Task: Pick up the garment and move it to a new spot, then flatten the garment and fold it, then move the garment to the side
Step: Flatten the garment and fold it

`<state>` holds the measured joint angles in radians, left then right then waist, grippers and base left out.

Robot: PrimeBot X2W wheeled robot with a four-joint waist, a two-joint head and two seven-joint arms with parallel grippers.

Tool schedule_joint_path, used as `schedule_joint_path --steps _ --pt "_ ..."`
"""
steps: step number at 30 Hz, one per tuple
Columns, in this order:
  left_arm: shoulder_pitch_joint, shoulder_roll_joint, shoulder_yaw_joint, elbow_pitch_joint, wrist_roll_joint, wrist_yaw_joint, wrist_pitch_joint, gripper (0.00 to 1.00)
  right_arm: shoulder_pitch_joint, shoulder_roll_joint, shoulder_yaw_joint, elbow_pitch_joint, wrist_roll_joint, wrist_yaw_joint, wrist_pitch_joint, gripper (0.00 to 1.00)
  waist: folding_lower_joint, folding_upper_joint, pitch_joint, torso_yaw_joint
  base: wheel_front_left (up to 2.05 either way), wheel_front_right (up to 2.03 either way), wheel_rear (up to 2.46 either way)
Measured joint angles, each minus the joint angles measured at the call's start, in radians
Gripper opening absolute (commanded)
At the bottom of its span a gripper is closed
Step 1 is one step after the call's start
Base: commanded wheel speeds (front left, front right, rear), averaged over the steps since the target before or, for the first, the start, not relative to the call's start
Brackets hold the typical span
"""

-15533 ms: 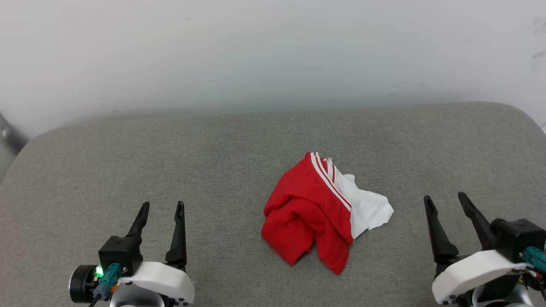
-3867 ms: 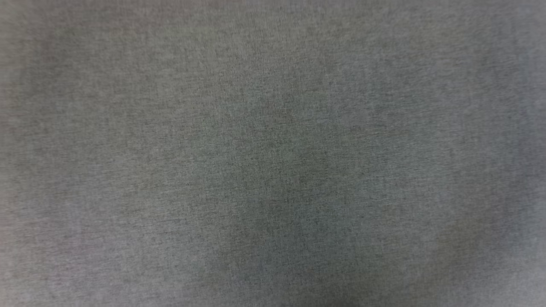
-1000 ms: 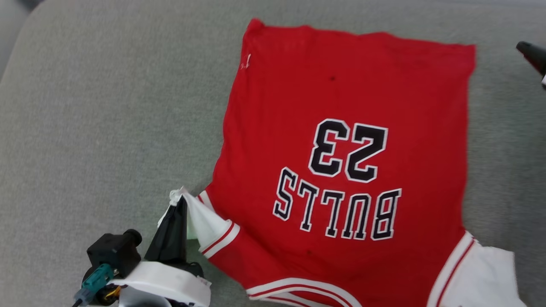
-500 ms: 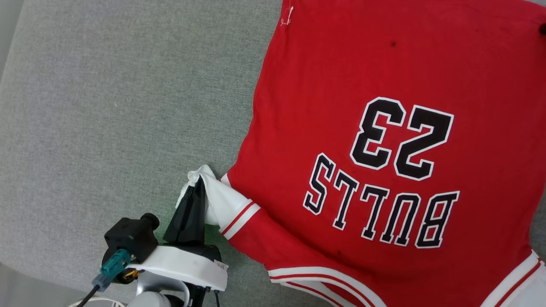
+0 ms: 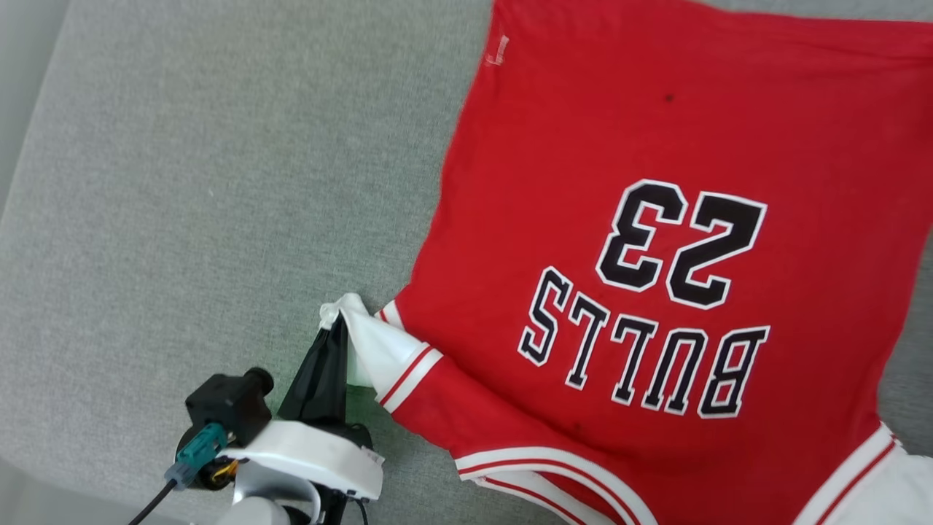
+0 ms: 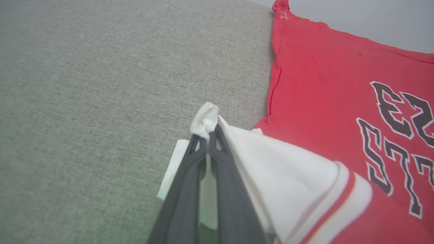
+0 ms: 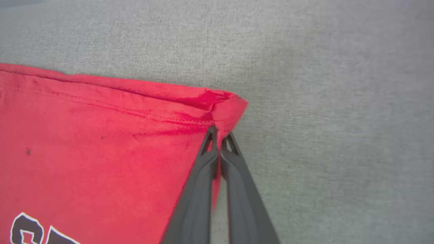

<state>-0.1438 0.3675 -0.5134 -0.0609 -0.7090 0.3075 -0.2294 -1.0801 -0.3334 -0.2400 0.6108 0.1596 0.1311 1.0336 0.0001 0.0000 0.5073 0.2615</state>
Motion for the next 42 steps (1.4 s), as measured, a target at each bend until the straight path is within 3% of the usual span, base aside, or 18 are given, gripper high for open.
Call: schedule_joint_path --steps 10,15,21,28,29,30,32,36,42 --pt "0.097 0.048 0.048 0.016 -0.028 0.027 -0.003 0.0 0.188 -0.177 0.184 -0.222 0.144 0.0 0.0 0.0 -0.0001 0.0 -0.166 -0.06 0.0 0.0 0.0" --pt "0.149 0.085 0.078 -0.007 -0.04 0.057 0.006 0.0 0.421 -0.252 0.164 -0.341 0.224 0.0 0.006 0.0 -0.0002 0.0 -0.254 -0.118 0.0 0.0 0.0" --pt "0.223 0.132 0.109 -0.045 -0.055 0.091 0.026 0.0 0.809 -0.223 0.085 -0.437 0.269 0.0 0.004 0.0 -0.0004 0.0 -0.334 -0.217 0.0 0.0 0.0" --pt "0.25 0.163 0.116 -0.087 -0.051 0.128 0.053 0.0 1.136 -0.065 0.042 -0.425 0.305 0.0 -0.031 0.0 -0.0004 0.0 -0.387 -0.323 0.0 0.0 0.0" --pt "0.254 0.165 0.117 -0.091 -0.051 0.132 0.057 0.0 1.166 -0.043 0.037 -0.417 0.308 0.0 -0.04 0.21 -0.0004 0.0 -0.393 -0.333 0.0 0.0 0.0" --pt "0.26 0.168 0.12 -0.096 -0.051 0.135 0.059 0.0 1.188 -0.025 0.037 -0.412 0.308 0.0 -0.049 0.33 -0.0004 0.0 -0.399 -0.342 0.0 0.0 0.0" --pt "0.268 0.176 0.123 -0.103 -0.052 0.142 0.066 0.0 1.208 0.005 0.035 -0.411 0.309 0.0 -0.078 1.0 -0.0004 0.0 -0.408 -0.359 0.0 0.0 0.0" --pt "0.28 0.188 0.123 -0.118 -0.052 0.149 0.077 0.0 1.204 0.019 0.034 -0.431 0.305 0.0 -0.178 1.0 -0.0004 0.0 -0.414 -0.38 0.0 0.0 0.0" --pt "0.27 0.197 0.12 -0.136 -0.047 0.153 0.091 0.0 1.055 0.022 0.038 -0.466 0.278 0.0 -0.453 1.0 -0.0003 0.0 -0.387 -0.379 0.0 0.0 0.0"
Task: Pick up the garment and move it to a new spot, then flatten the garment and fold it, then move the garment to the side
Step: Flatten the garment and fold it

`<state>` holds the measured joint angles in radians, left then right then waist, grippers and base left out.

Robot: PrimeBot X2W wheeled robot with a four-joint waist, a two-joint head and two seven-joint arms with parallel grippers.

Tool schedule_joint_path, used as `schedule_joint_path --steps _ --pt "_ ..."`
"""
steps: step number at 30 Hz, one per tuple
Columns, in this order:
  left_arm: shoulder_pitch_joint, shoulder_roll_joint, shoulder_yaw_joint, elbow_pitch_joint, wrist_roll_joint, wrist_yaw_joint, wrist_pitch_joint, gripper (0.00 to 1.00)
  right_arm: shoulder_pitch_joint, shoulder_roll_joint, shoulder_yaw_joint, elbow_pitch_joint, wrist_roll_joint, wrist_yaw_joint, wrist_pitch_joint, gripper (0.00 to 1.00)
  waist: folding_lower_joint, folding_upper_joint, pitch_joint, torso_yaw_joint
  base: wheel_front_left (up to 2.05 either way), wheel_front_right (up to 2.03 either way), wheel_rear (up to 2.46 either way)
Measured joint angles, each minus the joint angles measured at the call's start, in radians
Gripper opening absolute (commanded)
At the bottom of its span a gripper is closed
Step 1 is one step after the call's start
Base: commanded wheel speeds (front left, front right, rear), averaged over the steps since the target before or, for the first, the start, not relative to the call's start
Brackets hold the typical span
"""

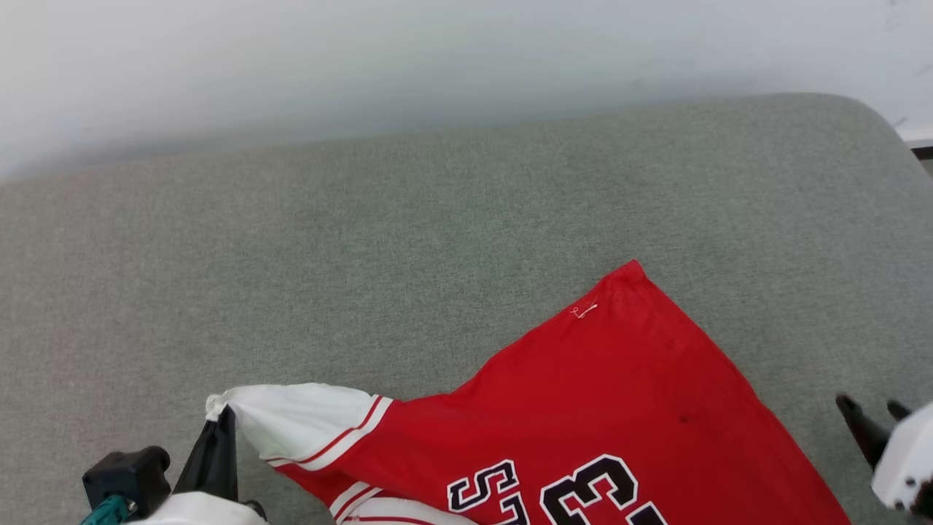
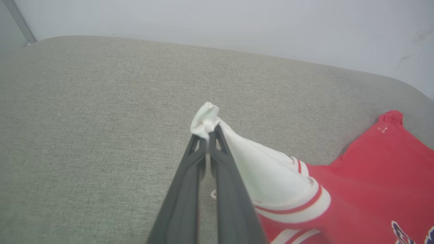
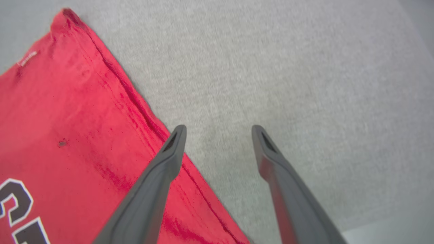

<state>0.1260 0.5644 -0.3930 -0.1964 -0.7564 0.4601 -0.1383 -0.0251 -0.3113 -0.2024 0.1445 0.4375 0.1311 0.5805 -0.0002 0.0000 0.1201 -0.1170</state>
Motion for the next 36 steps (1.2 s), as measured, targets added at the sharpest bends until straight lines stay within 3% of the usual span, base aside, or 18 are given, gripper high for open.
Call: schedule_joint_path --steps 5,9,18,28,29,30,31,36 --pt "-0.063 0.0 -0.025 -0.017 0.026 -0.01 0.013 0.0 -0.172 0.037 0.042 0.049 0.002 0.0 -0.1 1.0 0.0001 0.0 0.044 0.02 0.0 0.0 0.0" --pt "-0.144 -0.01 -0.055 -0.022 0.051 -0.032 0.027 0.0 -0.308 0.042 0.117 0.093 -0.001 0.0 -0.08 1.0 0.0002 0.0 0.09 0.05 0.0 0.0 0.0" --pt "-0.27 -0.075 -0.114 0.016 0.076 -0.083 0.022 0.0 -0.531 -0.02 0.245 0.19 -0.016 0.0 0.296 1.0 0.0003 0.0 0.188 0.148 0.0 0.0 0.0" --pt "-0.336 -0.124 -0.137 0.081 0.076 -0.119 -0.007 0.0 -0.616 -0.04 0.285 0.247 -0.033 0.0 0.468 1.0 0.0003 0.0 0.276 0.218 0.0 0.0 0.0" --pt "-0.338 -0.126 -0.137 0.087 0.076 -0.123 -0.012 0.0 -0.618 -0.041 0.285 0.249 -0.03 0.0 0.478 0.78 0.0002 0.0 0.28 0.221 0.0 0.0 0.0" --pt "-0.338 -0.127 -0.136 0.094 0.076 -0.125 -0.015 0.0 -0.62 -0.042 0.285 0.25 -0.025 -0.001 0.487 0.12 0.0003 0.0 0.28 0.223 0.0 0.0 0.0" --pt "-0.338 -0.127 -0.136 0.1 0.075 -0.126 -0.015 0.0 -0.62 -0.043 0.287 0.251 -0.022 -0.001 0.492 0.0 0.0003 0.0 0.279 0.222 0.0 0.0 0.0" --pt "-0.338 -0.13 -0.137 0.12 0.065 -0.134 -0.016 0.0 -0.616 -0.036 0.316 0.254 0.003 0.0 0.498 0.0 0.0003 0.0 0.266 0.214 0.0 0.0 0.0"
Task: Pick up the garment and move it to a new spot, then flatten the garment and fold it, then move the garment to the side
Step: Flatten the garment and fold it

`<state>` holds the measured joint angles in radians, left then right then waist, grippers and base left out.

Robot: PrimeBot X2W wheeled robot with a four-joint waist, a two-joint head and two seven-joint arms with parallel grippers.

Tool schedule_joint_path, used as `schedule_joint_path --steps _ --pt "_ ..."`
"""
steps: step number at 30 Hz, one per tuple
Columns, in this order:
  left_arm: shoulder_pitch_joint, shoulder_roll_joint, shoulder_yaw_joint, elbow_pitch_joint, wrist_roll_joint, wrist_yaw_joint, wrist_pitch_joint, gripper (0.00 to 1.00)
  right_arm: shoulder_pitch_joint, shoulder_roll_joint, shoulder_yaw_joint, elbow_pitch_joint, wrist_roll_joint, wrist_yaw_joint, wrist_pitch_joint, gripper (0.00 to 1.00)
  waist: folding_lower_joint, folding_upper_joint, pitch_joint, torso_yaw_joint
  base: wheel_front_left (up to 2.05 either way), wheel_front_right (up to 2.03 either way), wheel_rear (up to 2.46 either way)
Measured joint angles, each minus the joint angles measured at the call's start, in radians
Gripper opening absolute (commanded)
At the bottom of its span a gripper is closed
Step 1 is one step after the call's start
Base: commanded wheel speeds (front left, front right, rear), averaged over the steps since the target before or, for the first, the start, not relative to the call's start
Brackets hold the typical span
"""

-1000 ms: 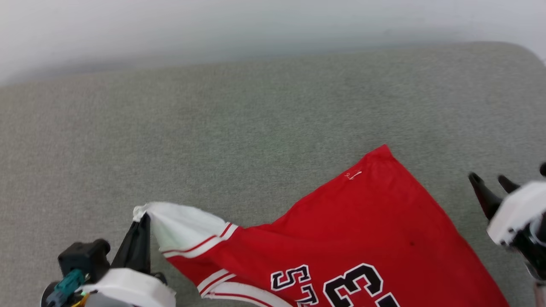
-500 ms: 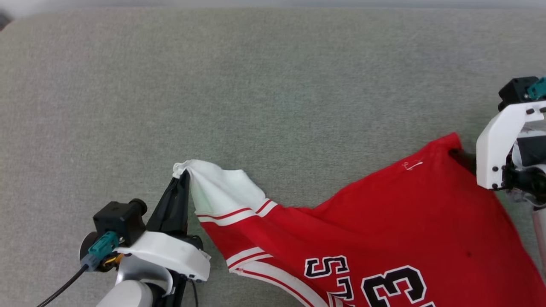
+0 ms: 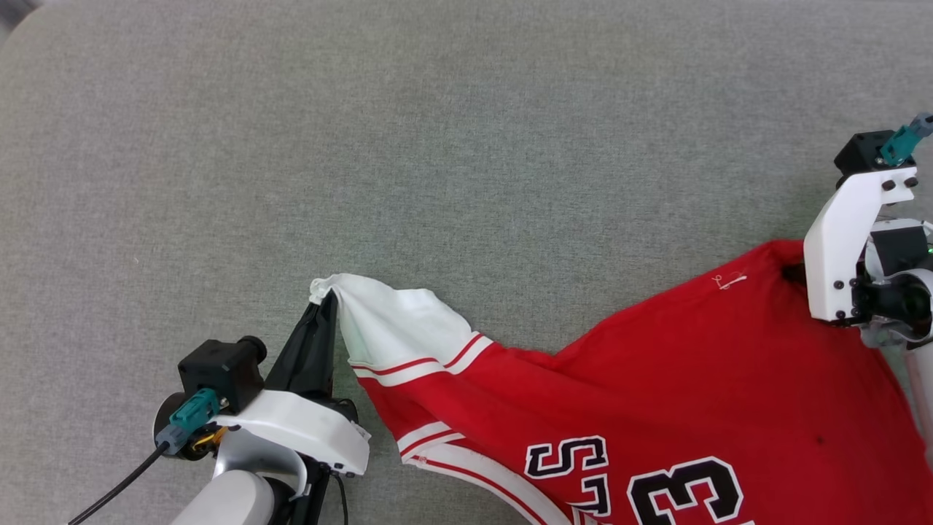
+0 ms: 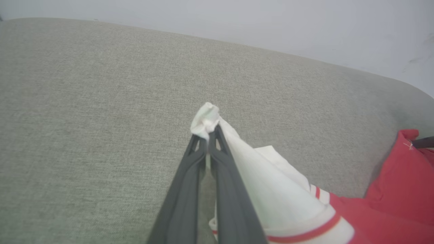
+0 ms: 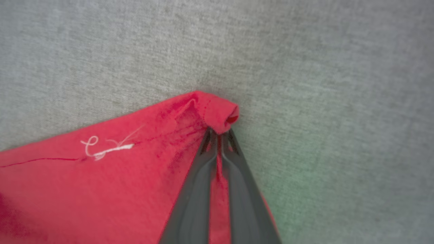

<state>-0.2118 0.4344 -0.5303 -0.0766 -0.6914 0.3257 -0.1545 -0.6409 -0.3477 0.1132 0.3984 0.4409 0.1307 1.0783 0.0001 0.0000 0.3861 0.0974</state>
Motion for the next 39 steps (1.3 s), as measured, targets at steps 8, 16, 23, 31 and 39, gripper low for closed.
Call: schedule_joint_path --steps 8,16,23,31,39 --pt "-0.002 0.004 -0.001 0.029 -0.01 -0.018 -0.003 0.0 0.017 -0.025 0.041 -0.002 0.024 0.0 -0.078 0.0 0.0 0.0 -0.065 -0.015 0.0 0.0 0.0" --pt "-0.128 0.047 0.016 0.06 -0.01 -0.069 0.035 0.0 0.0 -0.063 0.015 -0.042 0.017 0.0 -0.204 0.0 0.0 0.0 -0.2 -0.034 0.0 0.0 0.0" --pt "-0.327 0.07 0.041 0.137 -0.008 -0.117 0.092 0.0 -0.062 -0.066 -0.012 -0.044 -0.012 0.0 -0.269 0.0 -0.0001 0.0 -0.309 -0.077 0.0 0.0 0.0" --pt "-0.579 0.061 0.058 0.336 -0.006 -0.17 0.131 0.0 -0.176 -0.053 -0.025 -0.009 -0.038 0.0 -0.336 0.0 -0.0002 0.0 -0.351 -0.141 0.0 0.0 0.0" --pt "-0.895 0.057 0.08 0.542 0.04 -0.217 0.115 0.0 -0.381 -0.035 -0.02 0.024 -0.048 0.001 -0.445 0.0 -0.0002 0.0 -0.261 -0.168 0.0 0.0 0.0"
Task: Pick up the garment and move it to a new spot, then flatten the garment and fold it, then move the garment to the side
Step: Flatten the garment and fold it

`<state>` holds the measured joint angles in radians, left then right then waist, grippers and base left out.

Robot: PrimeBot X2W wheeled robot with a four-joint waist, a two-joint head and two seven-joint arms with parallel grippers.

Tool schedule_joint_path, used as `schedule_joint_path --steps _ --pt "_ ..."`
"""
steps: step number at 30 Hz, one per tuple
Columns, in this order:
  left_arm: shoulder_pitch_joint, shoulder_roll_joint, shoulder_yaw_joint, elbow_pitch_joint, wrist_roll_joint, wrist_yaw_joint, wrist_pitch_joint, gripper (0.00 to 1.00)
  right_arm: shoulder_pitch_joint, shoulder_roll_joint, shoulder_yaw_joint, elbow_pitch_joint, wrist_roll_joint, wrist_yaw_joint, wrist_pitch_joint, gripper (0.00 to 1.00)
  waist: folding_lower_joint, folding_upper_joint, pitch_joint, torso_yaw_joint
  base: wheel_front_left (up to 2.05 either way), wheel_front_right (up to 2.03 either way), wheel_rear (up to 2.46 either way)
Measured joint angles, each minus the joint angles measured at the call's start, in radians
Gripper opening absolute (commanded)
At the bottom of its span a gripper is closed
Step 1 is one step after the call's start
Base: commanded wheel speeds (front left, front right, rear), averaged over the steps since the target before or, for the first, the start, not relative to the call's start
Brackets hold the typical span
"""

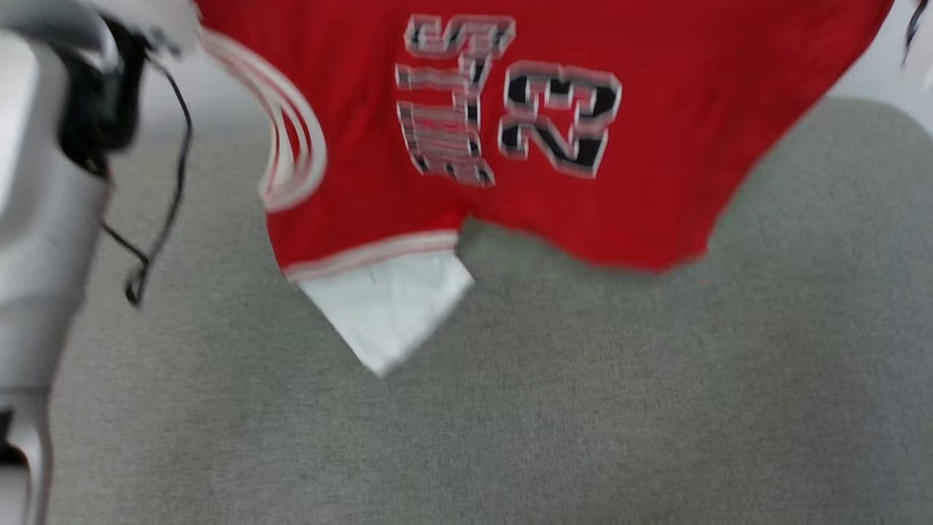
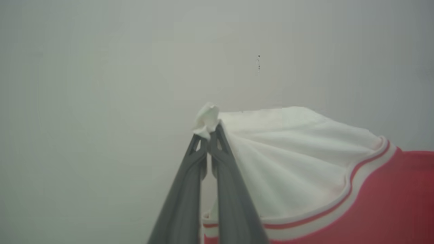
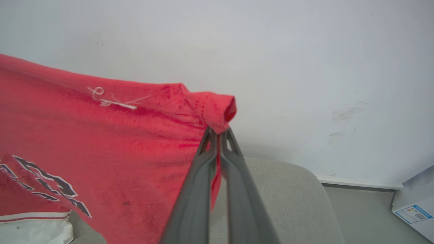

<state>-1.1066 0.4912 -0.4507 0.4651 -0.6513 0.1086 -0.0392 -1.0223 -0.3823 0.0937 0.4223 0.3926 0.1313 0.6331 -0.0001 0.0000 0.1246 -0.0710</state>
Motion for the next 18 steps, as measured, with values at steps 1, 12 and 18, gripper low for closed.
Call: schedule_joint_path --steps 1,12,18 --pt "-0.044 0.003 -0.002 0.018 0.013 -0.005 -0.003 0.0 -0.029 0.003 -0.005 0.005 0.001 0.0 -0.02 0.0 0.0 0.0 0.018 -0.003 0.0 0.0 0.0" --pt "-0.515 0.054 0.001 0.103 0.124 -0.038 -0.014 0.0 -0.405 0.027 -0.009 0.062 -0.044 0.0 -0.263 0.0 0.0002 0.0 0.312 -0.025 0.0 0.0 0.0" --pt "-0.635 0.063 0.011 0.118 0.141 -0.032 -0.026 0.0 -0.544 0.027 0.04 0.087 -0.056 0.0 -0.369 0.0 0.0003 0.0 0.462 -0.033 0.0 0.0 0.0"
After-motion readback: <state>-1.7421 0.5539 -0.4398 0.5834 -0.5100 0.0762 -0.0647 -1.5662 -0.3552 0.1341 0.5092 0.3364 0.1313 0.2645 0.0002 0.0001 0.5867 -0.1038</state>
